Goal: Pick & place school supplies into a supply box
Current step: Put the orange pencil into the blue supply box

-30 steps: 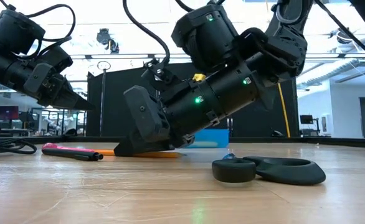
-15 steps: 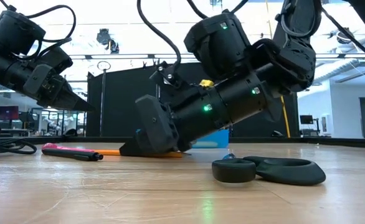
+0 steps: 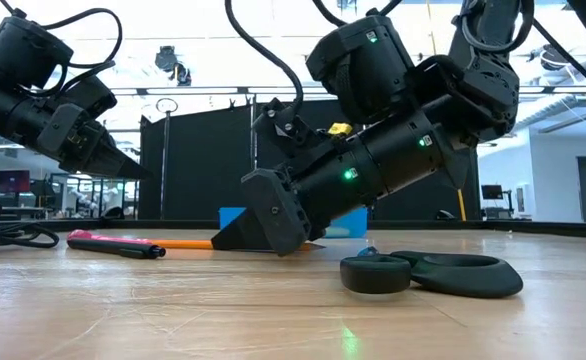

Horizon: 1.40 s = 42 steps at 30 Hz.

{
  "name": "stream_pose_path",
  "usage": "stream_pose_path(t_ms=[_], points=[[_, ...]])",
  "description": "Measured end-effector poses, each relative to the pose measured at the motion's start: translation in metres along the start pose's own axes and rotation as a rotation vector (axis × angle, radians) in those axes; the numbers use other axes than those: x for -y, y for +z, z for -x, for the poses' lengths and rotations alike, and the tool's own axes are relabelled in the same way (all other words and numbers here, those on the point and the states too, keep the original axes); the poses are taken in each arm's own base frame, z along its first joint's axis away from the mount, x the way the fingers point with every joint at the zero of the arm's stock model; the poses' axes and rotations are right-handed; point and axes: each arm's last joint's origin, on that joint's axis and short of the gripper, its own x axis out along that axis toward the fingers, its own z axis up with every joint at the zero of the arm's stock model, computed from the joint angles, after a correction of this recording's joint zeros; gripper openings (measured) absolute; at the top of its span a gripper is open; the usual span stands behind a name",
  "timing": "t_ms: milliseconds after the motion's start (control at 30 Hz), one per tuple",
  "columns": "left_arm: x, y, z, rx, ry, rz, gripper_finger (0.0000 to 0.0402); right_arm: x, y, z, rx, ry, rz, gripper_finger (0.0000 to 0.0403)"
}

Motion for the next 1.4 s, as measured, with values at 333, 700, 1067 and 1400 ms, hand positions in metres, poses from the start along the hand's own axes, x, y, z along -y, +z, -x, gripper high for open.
stream_pose_path(t_ms=[333,700,1067,1400], points=[[0.000,0.000,0.000,0.000,0.000,0.000,0.0031,-0.004,0.016,0.008,0.057,0.013,0.045,0.0008],[0.000,0.000,0.000,0.000,0.000,0.001,0.0031,0.009,0.038,0.015,0.053,-0.048,0.105,0.0007],[0.000,0.000,0.000,0.000,0.000,0.000,0.0031,0.031,0.052,0.020,-0.015,-0.143,0.178,0.0007],[0.000,0.000,0.000,0.002,-0.001,0.001,0.0031,0.061,0.066,0.028,-0.104,-0.298,0.254,0.0007]])
